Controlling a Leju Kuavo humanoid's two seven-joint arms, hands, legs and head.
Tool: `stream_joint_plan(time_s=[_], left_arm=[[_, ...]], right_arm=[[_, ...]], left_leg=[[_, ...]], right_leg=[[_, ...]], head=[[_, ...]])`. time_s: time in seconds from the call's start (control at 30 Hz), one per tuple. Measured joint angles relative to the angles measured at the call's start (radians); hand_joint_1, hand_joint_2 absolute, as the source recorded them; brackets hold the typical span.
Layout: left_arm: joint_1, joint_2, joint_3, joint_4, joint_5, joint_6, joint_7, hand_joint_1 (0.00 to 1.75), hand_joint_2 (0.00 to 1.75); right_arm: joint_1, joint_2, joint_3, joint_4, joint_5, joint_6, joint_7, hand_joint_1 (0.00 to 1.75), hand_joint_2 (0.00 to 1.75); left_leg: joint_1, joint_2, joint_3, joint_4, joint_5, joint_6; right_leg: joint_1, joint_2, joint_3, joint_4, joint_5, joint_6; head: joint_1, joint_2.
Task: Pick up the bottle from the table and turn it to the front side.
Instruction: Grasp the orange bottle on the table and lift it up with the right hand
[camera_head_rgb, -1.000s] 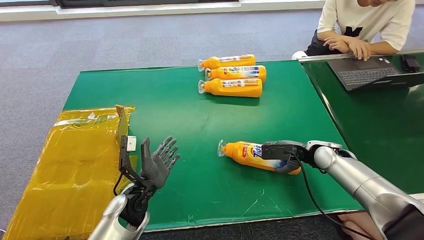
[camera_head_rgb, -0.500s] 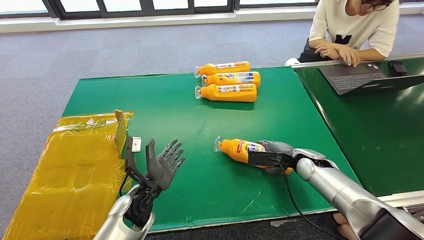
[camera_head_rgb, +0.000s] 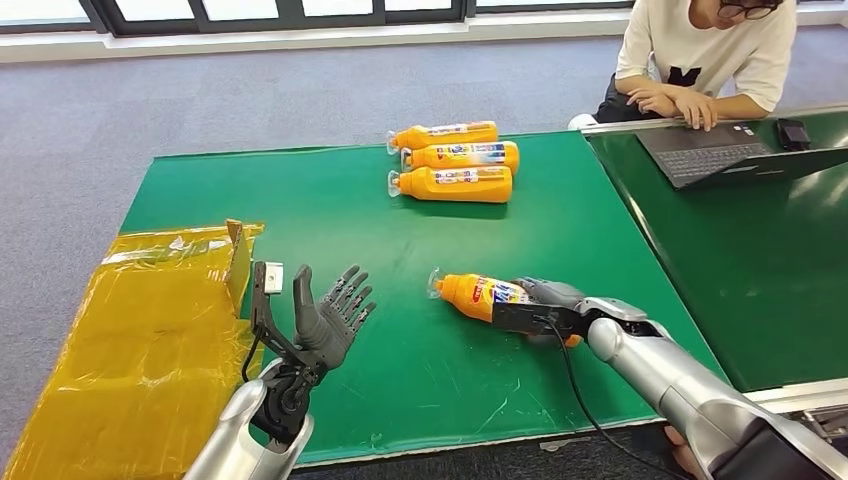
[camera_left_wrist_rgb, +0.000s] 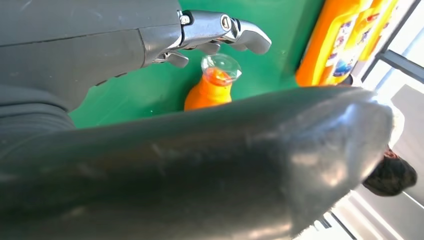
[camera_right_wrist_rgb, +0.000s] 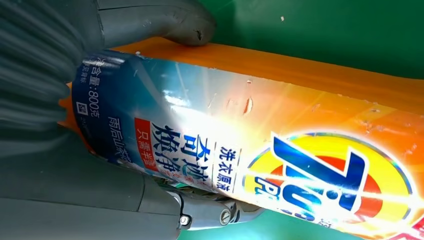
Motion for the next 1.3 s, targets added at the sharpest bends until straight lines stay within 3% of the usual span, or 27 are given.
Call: stream_joint_plan(time_s=[0.37,0.9,1.1,1.23,1.3], left_arm=[[-0.001,-0.016,-0.001,-0.018,-0.005,0.002,-0.01,0.0,0.0],[0.035,-0.003,-0.001,-0.028,-0.046,0.031,-0.037,0.0,0.0],[0.09,0.008,0.0,-0.085,-0.25,0.173,-0.156,0.0,0.0],[0.132,0.009,0.0,-0.133,-0.335,0.228,-0.182,0.0,0.0],[0.144,0.008,0.002,-0.149,-0.348,0.238,-0.183,0.0,0.0]], right_arm=[[0.063,0.019,-0.081,-0.032,0.059,-0.107,0.016,1.75,1.75],[0.126,0.021,-0.161,-0.086,0.048,-0.139,0.002,1.75,1.75],[0.29,0.036,-0.295,-0.276,-0.028,-0.251,-0.113,1.75,1.75],[0.448,0.103,-0.398,-0.475,-0.009,-0.296,-0.158,1.75,1.75],[0.497,0.149,-0.418,-0.542,0.055,-0.356,-0.22,1.75,1.75]], left_leg=[[0.0,-0.001,-0.002,0.003,0.002,0.002],[0.001,-0.003,0.006,0.002,-0.001,0.002],[0.002,-0.005,0.004,0.002,-0.008,0.001],[0.003,-0.011,0.006,0.002,-0.009,0.0],[0.003,-0.013,0.001,0.002,-0.006,-0.002]], right_leg=[[0.0,-0.001,0.001,0.0,0.004,0.003],[0.001,-0.004,0.003,0.0,0.0,0.003],[0.002,-0.005,0.011,0.0,-0.008,0.001],[0.003,-0.011,0.01,0.002,-0.01,-0.001],[0.002,-0.012,0.005,0.004,-0.01,-0.001]], head=[[0.0,0.0],[0.0,0.0],[0.0,0.0],[0.0,0.0],[0.0,0.0]])
